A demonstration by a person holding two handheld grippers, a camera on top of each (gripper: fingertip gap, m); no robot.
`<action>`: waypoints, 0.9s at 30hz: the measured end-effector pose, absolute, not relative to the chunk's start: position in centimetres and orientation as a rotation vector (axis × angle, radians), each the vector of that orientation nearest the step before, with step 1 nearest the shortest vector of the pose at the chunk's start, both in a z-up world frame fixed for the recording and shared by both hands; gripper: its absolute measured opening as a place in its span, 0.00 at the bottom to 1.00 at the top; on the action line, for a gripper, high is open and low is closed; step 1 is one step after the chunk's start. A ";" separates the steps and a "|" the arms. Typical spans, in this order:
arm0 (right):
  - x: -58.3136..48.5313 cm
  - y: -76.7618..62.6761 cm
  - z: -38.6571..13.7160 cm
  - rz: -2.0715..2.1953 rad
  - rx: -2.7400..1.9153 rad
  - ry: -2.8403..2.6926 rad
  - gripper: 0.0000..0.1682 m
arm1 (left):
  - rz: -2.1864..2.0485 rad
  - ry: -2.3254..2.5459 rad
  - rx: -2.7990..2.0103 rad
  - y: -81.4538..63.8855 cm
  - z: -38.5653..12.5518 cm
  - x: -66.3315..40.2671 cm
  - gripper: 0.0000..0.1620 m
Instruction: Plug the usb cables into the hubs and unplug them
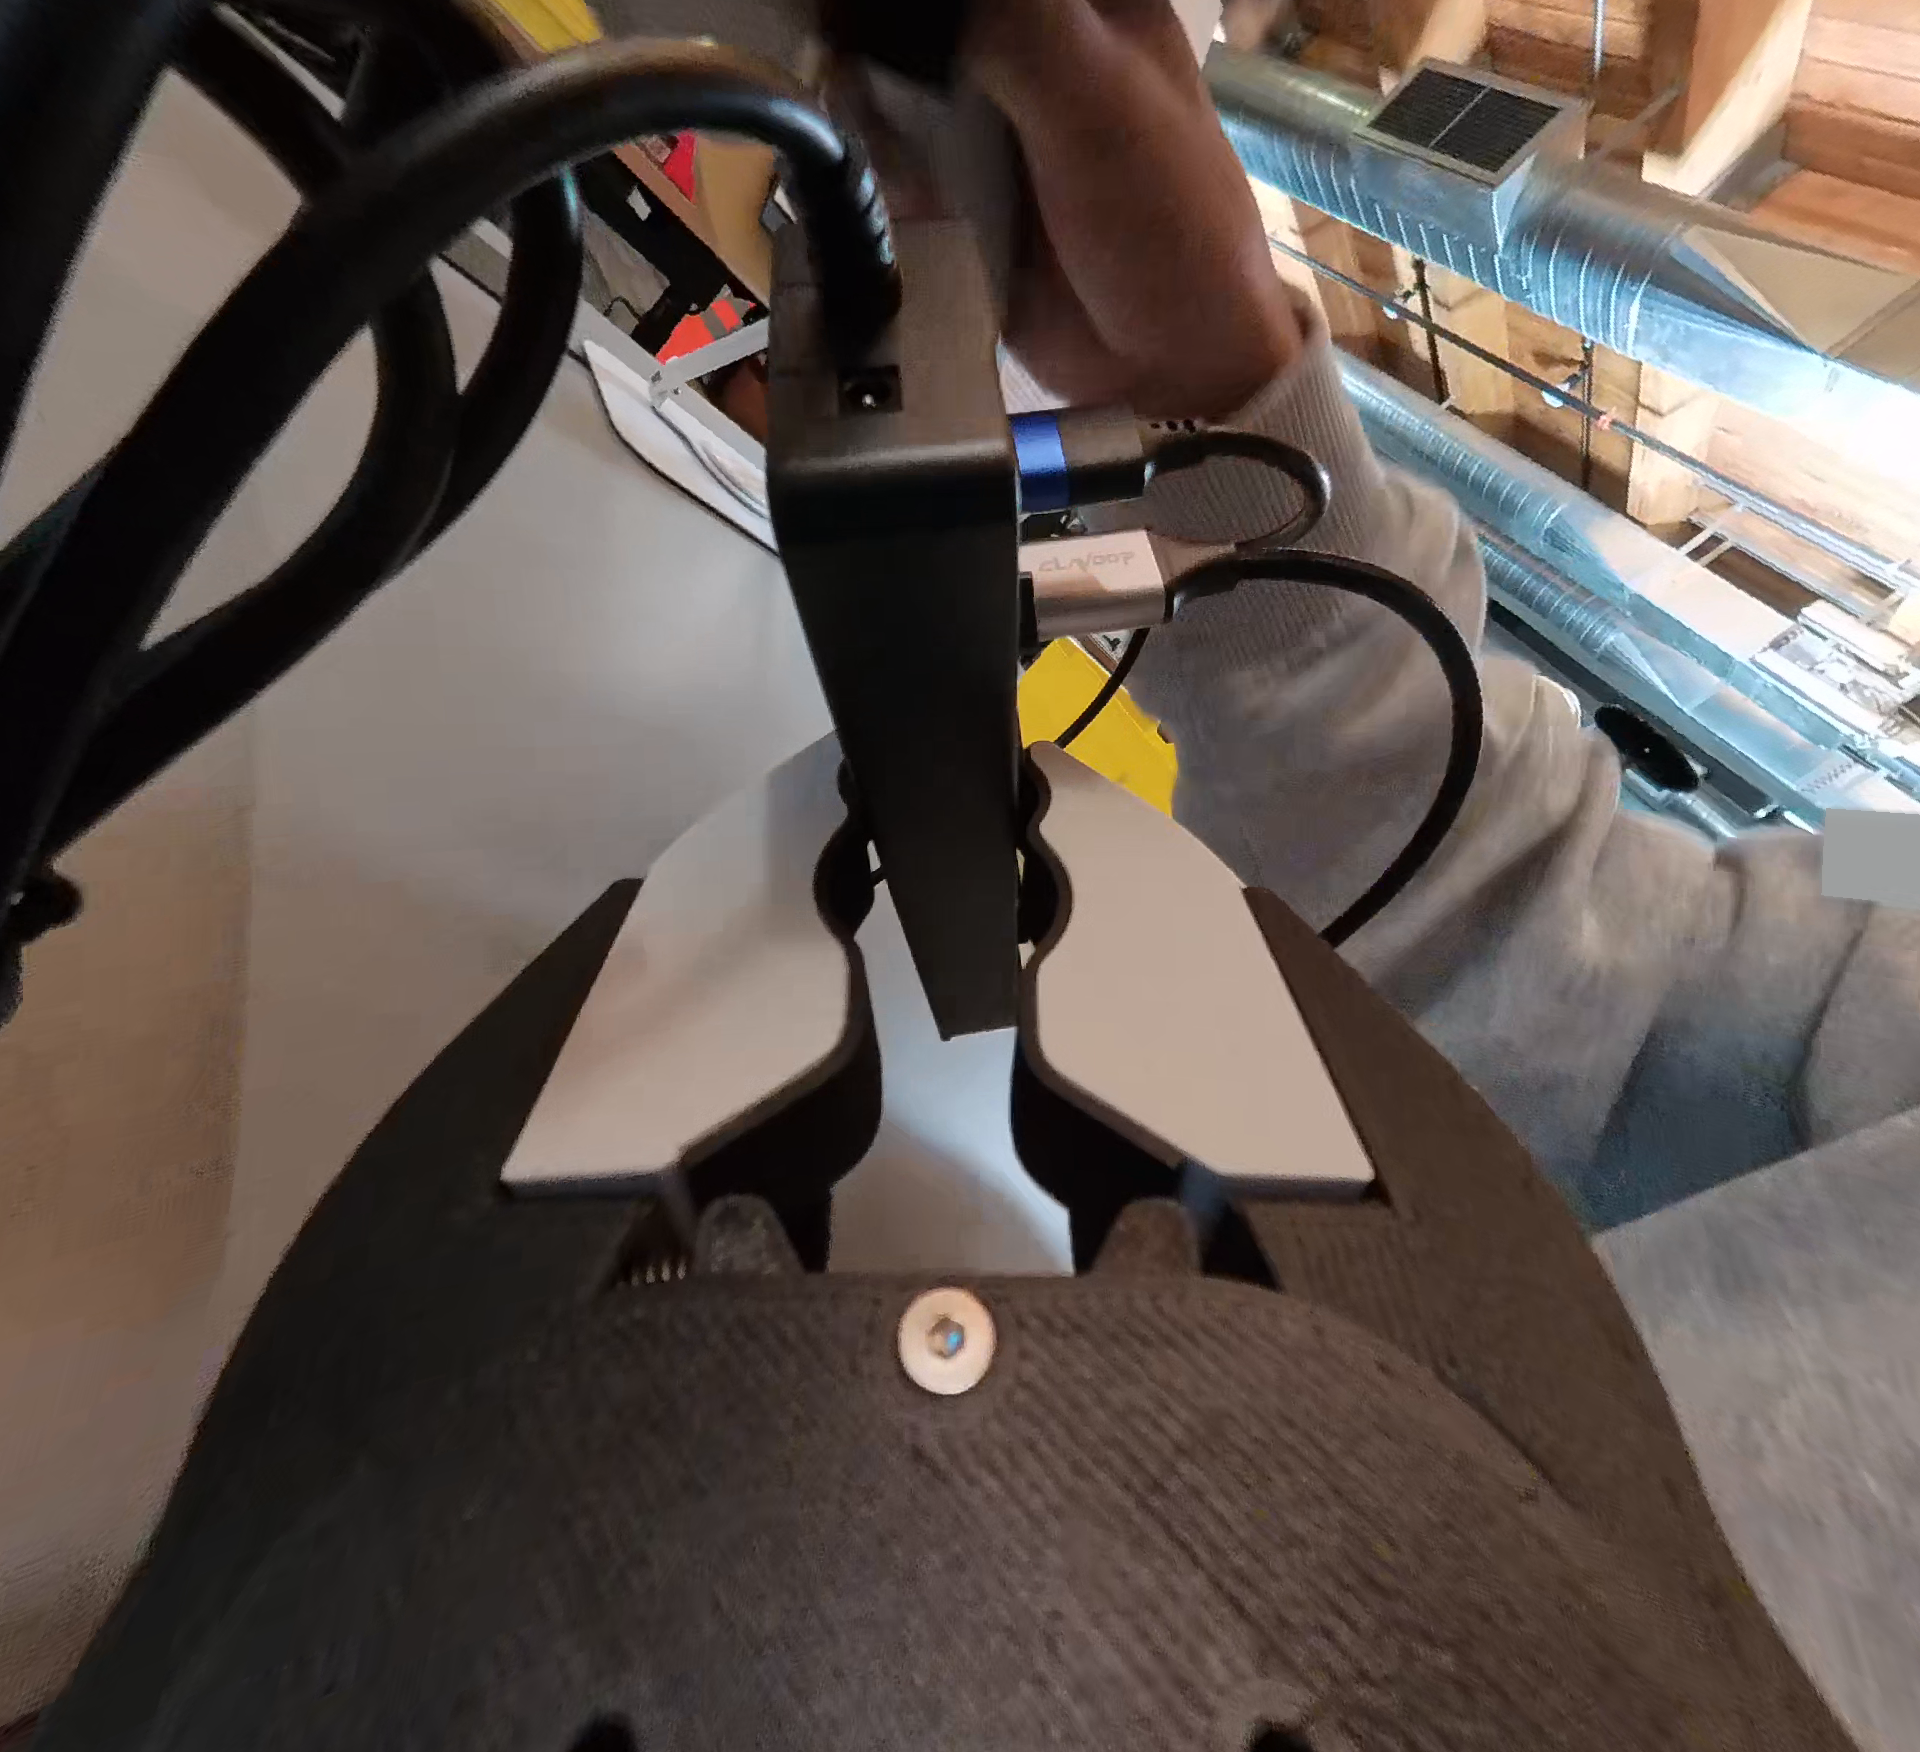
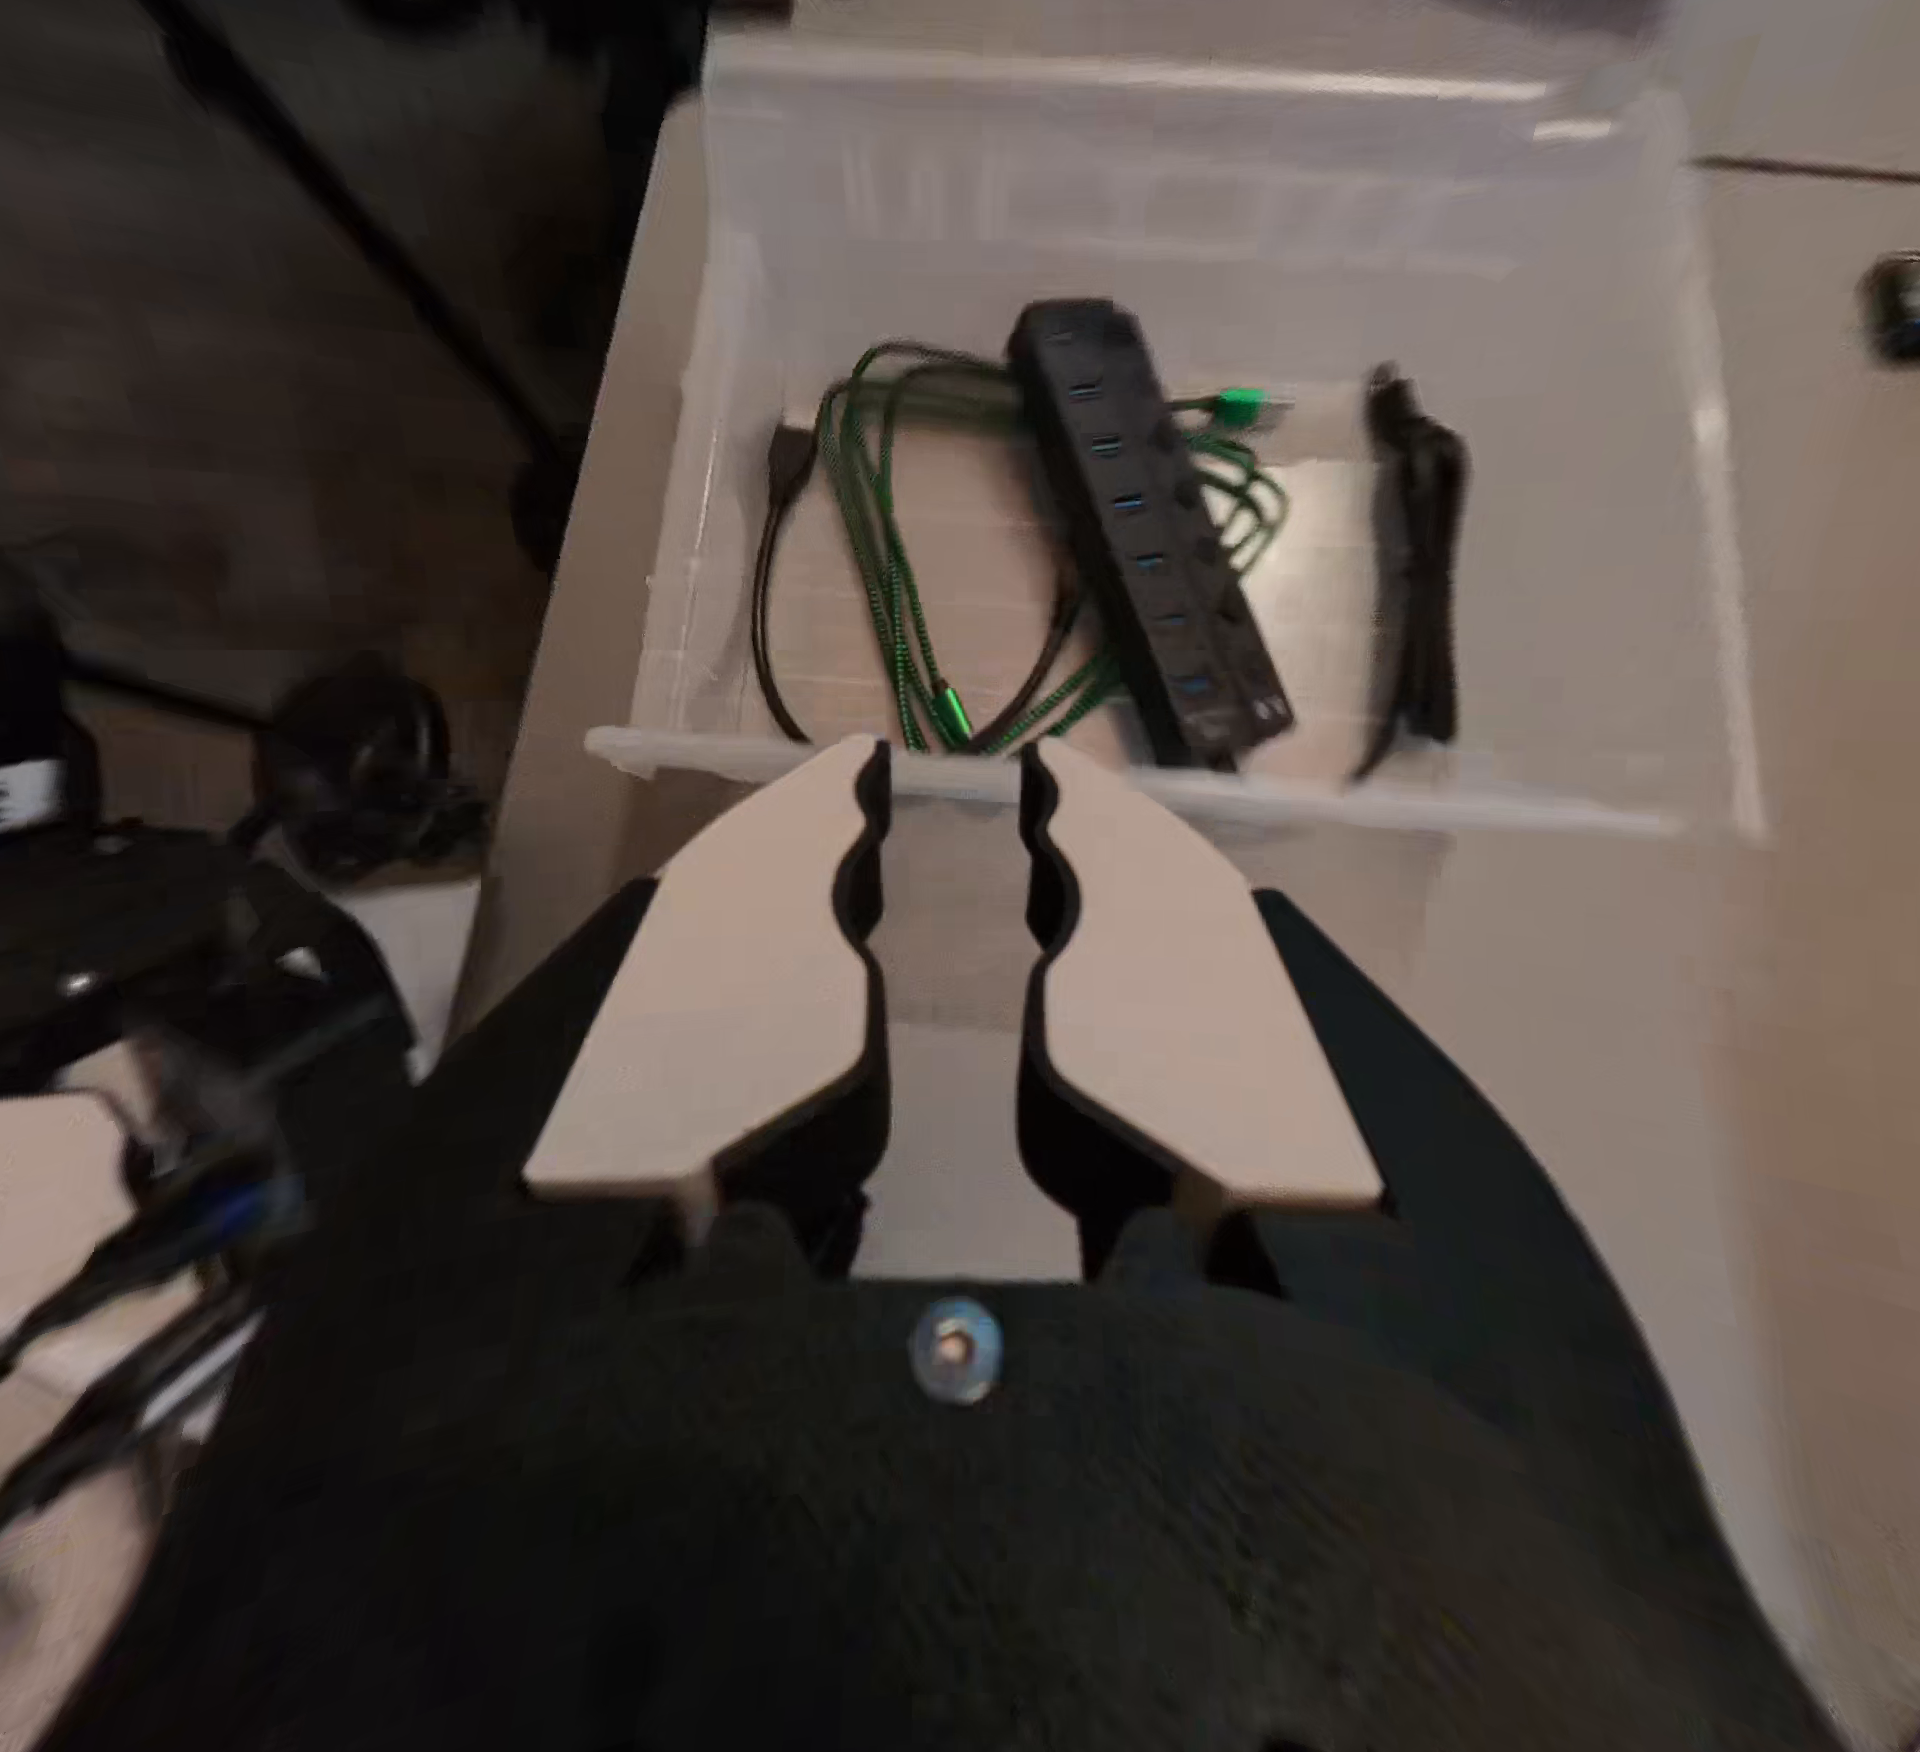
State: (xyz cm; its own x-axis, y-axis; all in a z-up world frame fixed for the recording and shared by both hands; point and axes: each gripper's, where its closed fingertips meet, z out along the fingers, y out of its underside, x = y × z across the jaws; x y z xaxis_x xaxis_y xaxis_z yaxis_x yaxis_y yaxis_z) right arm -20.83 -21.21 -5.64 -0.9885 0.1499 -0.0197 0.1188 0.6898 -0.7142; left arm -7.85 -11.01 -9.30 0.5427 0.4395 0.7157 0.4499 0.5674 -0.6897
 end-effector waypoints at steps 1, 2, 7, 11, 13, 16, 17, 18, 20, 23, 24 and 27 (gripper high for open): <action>-20.8 -23.1 -6.9 1.087 -0.147 -2.921 0.12 | -0.020 -1.057 -1.012 -11.1 -9.4 -7.8 0.15; -20.7 -24.6 -8.2 0.967 -0.079 -2.981 0.08 | -0.033 -1.064 -1.006 -11.1 -9.5 -7.7 0.15; -22.5 -28.1 -13.8 0.324 0.044 -3.101 0.13 | -0.034 -1.060 -1.027 -10.9 -9.9 -7.8 0.15; -22.7 -27.9 -16.3 -0.079 -0.203 -3.246 0.21 | -0.066 -1.072 -1.009 -11.2 -10.1 -7.9 0.15; -23.0 -26.9 -17.7 -0.306 -0.244 -3.235 0.24 | -0.086 -1.080 -0.995 -11.3 -10.0 -8.0 0.15; -23.2 -26.0 -19.6 -0.489 -0.219 -3.209 0.20 | -0.110 -1.080 -0.994 -11.2 -10.0 -8.0 0.15; -23.2 -25.9 -20.0 -0.516 -0.200 -3.204 0.17 | -0.112 -1.076 -0.997 -11.2 -10.0 -7.9 0.15; -23.2 -25.9 -20.3 -0.525 -0.182 -3.202 0.14 | -0.112 -1.072 -1.001 -11.1 -9.9 -7.9 0.16; -23.2 -25.9 -20.2 -0.513 -0.160 -3.202 0.15 | -0.110 -1.067 -1.010 -10.9 -9.9 -7.8 0.15; -23.4 -26.7 -19.1 -0.378 -0.076 -3.186 0.02 | -0.133 -1.067 -1.009 -10.7 -10.0 -7.6 0.16; -23.3 -27.0 -18.6 -0.329 -0.053 -3.188 0.00 | -0.141 -1.066 -1.010 -10.7 -10.0 -7.6 0.15; -21.4 -28.3 -17.4 -0.155 0.051 -3.291 0.00 | -0.150 -1.061 -1.021 -10.3 -10.1 -7.4 0.15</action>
State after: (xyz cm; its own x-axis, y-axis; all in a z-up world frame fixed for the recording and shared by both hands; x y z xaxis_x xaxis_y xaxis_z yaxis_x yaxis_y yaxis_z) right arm -21.45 -28.29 -17.39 -0.9878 -0.0237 -0.1540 -0.0380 0.9951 0.0910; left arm -7.44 -10.29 -10.11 0.5235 0.3484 0.7776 0.5508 0.5579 -0.6207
